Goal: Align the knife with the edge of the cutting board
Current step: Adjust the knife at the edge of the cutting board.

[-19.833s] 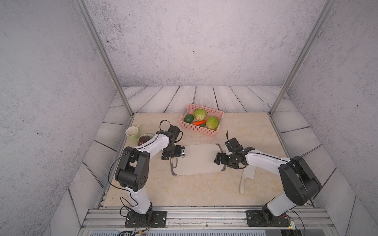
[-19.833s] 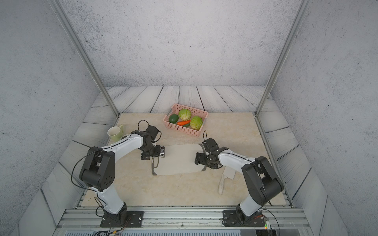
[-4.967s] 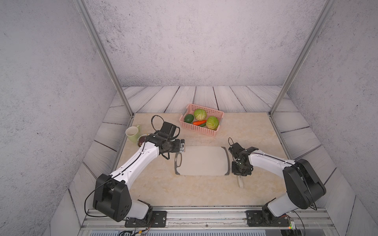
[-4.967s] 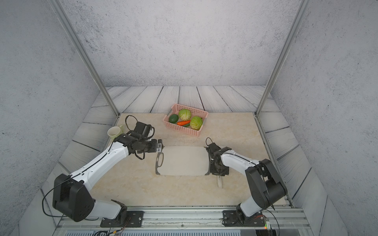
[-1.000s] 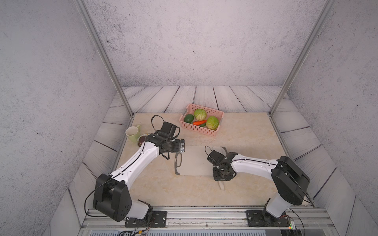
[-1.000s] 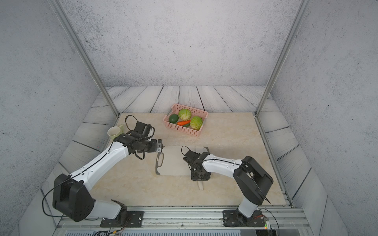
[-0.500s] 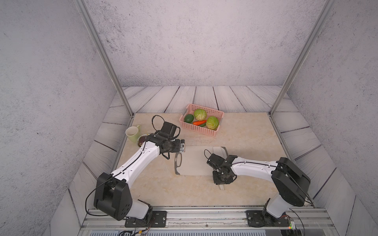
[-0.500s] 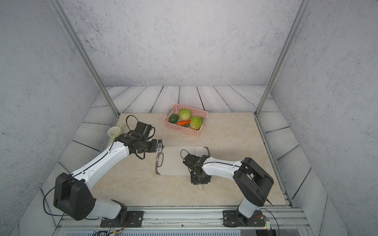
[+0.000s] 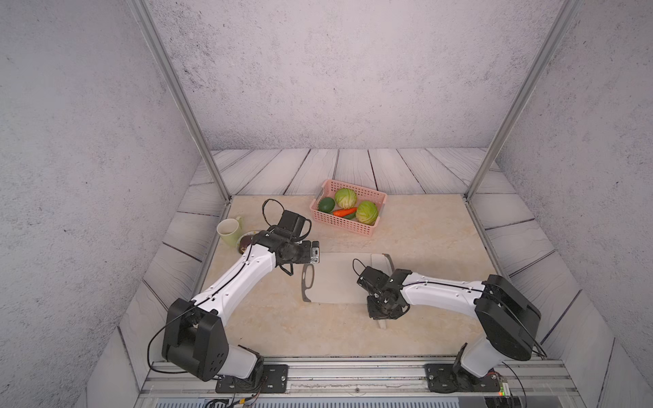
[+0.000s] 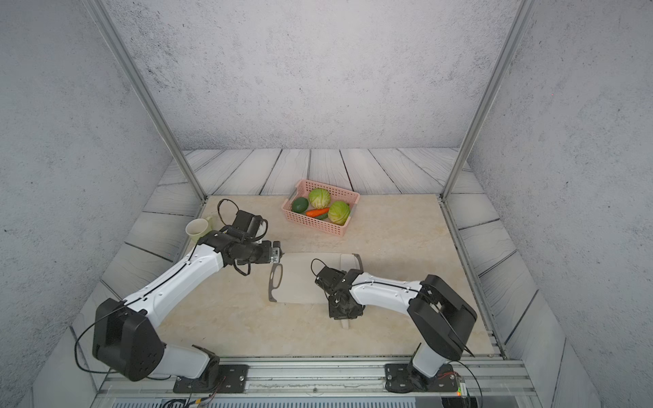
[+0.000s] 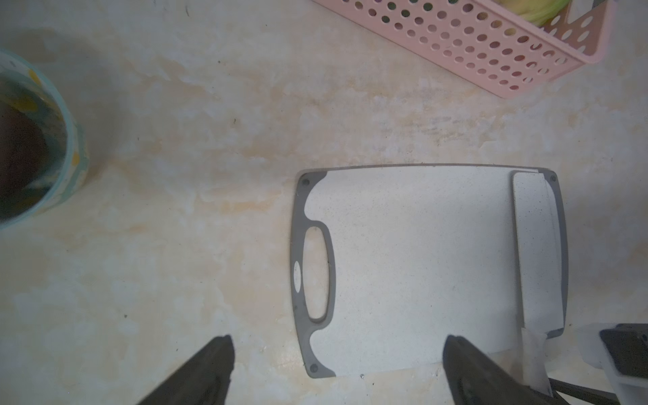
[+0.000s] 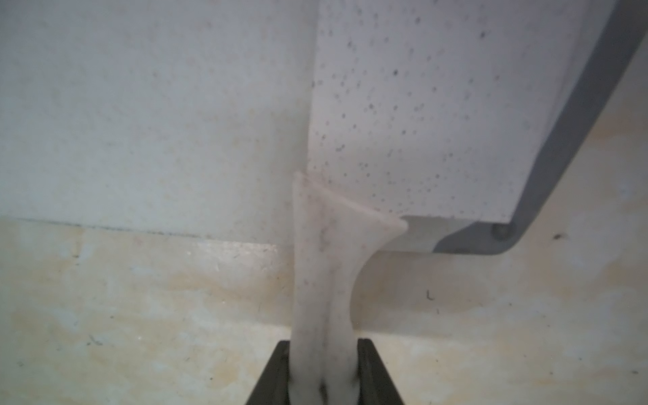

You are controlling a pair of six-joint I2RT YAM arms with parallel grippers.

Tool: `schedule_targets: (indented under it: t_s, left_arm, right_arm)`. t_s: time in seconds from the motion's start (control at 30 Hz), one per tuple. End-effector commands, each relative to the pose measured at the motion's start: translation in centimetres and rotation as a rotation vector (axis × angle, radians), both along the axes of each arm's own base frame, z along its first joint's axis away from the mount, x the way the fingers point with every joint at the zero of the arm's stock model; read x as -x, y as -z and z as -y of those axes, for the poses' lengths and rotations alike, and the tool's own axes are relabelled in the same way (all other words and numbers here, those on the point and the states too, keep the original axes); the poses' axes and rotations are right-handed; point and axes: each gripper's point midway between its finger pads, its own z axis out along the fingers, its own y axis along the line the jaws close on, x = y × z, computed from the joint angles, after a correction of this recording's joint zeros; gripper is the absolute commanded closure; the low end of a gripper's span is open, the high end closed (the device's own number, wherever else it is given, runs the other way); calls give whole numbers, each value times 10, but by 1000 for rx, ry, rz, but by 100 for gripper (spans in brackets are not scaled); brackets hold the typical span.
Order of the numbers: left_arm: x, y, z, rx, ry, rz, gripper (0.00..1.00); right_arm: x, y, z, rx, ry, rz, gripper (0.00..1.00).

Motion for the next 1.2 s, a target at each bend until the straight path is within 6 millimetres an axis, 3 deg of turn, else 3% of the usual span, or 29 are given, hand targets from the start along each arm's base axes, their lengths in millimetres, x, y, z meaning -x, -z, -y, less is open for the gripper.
schedule_targets:
  t_s: [0.0, 0.23, 0.57, 0.8, 1.17]
  left_arm:
    - [-2, -6, 3, -5, 13, 9, 2]
    - [-2, -5, 3, -2, 13, 7, 2]
    - [-2, -5, 4, 0, 15, 5, 2]
    - [-2, -6, 4, 2, 16, 6, 2]
    - [-1, -6, 4, 3, 16, 7, 2]
  right_arm:
    - [-2, -6, 6, 34, 23, 25, 100]
    - [-4, -6, 8, 54, 65, 34, 100]
    - [0, 5, -5, 5, 92, 16, 100]
    - [4, 15, -8, -4, 94, -14, 80]
    - [8, 23, -5, 24, 94, -38, 71]
